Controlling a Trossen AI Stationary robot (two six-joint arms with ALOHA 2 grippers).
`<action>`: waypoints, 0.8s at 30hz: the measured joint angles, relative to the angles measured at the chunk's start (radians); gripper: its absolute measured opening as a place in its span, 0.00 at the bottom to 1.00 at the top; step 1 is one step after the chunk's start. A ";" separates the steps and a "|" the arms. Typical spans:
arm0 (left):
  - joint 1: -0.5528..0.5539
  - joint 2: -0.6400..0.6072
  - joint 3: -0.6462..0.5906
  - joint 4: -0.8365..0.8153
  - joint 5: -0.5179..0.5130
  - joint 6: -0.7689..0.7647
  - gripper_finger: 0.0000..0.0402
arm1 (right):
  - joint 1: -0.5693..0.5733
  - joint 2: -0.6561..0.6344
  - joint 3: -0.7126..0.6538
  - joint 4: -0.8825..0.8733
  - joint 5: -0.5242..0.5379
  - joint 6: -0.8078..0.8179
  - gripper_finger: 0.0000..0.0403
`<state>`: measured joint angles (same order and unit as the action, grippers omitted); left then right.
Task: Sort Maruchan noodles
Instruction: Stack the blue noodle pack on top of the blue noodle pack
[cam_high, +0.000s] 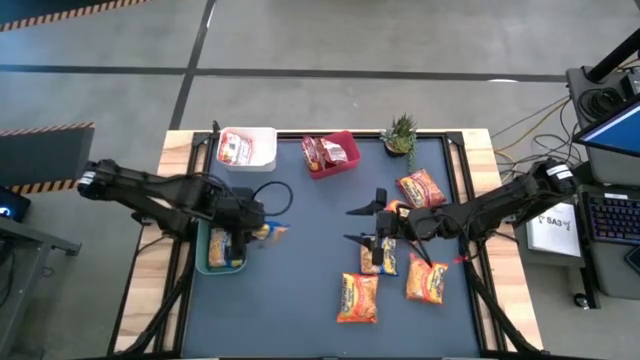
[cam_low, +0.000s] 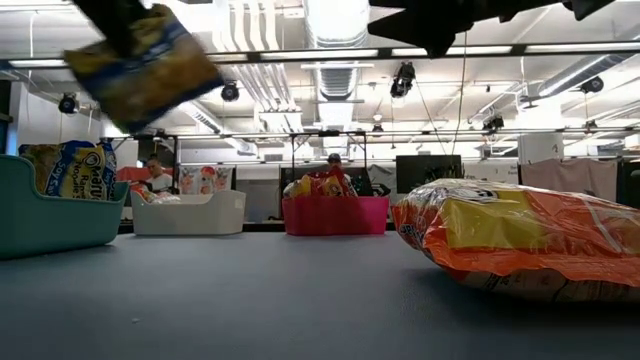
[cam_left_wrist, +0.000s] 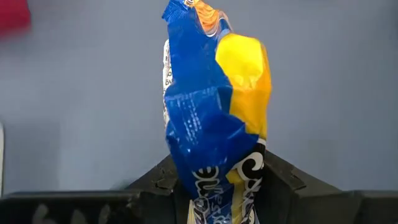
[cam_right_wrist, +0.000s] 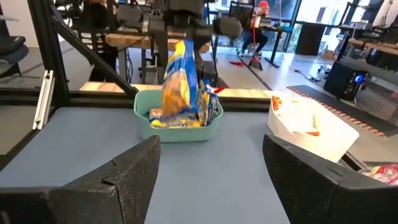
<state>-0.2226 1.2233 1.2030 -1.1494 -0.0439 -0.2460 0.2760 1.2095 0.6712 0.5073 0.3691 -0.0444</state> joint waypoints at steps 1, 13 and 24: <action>-0.001 0.005 0.014 -0.049 0.011 -0.010 0.28 | -0.002 0.001 0.000 -0.006 0.000 0.000 0.67; -0.006 0.036 -0.068 -0.310 0.197 -0.064 0.28 | -0.002 0.004 0.000 -0.023 0.000 0.000 0.66; -0.006 0.040 -0.272 -0.282 0.300 0.046 0.27 | -0.002 0.003 0.000 -0.024 0.000 0.001 0.66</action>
<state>-0.2287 1.2636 0.9306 -1.4318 0.2565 -0.2001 0.2745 1.2129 0.6708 0.4835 0.3687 -0.0439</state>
